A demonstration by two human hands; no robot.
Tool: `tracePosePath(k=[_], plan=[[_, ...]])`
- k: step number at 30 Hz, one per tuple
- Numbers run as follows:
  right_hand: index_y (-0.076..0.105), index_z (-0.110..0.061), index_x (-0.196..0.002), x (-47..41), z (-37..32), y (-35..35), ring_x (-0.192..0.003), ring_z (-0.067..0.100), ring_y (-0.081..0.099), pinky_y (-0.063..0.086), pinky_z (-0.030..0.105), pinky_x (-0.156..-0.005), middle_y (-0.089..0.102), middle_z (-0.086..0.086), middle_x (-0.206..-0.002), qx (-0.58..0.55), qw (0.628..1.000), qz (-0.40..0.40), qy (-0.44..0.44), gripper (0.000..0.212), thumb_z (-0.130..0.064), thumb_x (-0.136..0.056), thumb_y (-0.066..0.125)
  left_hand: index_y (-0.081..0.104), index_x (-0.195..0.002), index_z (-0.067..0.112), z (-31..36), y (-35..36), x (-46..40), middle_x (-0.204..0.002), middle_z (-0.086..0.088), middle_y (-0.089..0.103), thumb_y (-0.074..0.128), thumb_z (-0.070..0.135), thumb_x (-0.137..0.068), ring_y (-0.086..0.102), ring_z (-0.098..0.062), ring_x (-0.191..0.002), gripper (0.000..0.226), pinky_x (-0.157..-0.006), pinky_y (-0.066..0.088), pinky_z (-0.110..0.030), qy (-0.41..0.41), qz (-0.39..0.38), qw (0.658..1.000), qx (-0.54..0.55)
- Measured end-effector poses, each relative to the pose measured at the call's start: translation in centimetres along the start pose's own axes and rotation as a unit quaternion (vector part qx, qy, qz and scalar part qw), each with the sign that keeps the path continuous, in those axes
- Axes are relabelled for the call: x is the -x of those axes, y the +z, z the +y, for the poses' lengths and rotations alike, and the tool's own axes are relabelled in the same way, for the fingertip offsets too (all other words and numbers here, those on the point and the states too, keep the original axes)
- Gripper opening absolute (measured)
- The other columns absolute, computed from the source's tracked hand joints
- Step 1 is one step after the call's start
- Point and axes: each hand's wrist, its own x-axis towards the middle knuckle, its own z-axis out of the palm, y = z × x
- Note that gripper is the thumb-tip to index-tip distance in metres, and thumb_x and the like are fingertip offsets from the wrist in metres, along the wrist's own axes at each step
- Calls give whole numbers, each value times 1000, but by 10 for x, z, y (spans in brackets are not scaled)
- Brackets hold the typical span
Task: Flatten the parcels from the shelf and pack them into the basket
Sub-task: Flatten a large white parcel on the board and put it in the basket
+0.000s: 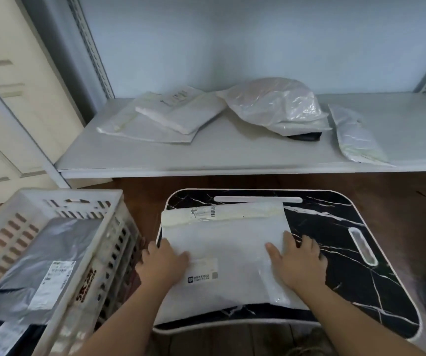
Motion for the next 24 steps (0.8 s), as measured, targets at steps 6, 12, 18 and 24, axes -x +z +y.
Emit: tracePosePath(k=[6, 12, 18, 24], plan=[[32, -30, -149, -24, -42, 22, -149, 34, 2, 0, 51, -117, 15, 15, -160, 9, 975, 106, -196, 81, -75, -89, 2, -3, -151, 42, 27, 27, -18, -161, 1, -14, 5, 71, -88, -17, -29, -147, 70, -116, -5, -56, 168, 48, 984, -39], [31, -34, -149, -30, -54, 65, -146, 41, 14, 12, 70, -102, 21, 14, -159, 75, 949, 83, -296, 80, -82, -86, 23, -24, -142, 49, 27, 57, -23, -153, 6, -37, -32, 77, -64, -38, -25, -138, 83, -111, -20, -59, 232, 66, 970, -44], [30, -35, -150, -36, -50, 76, -146, 43, 12, 13, 77, -99, 15, 17, -160, 89, 948, 79, -294, 84, -86, -82, 24, 3, -152, 42, 24, 79, -33, -162, -3, -7, 7, 70, -93, -9, -32, -148, 65, -109, -2, -65, 236, 109, 963, -66], [24, -35, -151, -38, -50, 82, -146, 44, 9, 11, 78, -99, 10, 16, -161, 90, 950, 64, -293, 84, -85, -83, 24, 9, -153, 38, 23, 87, -36, -163, -6, 0, 13, 68, -94, -4, -35, -148, 66, -108, 2, -67, 239, 123, 959, -86]])
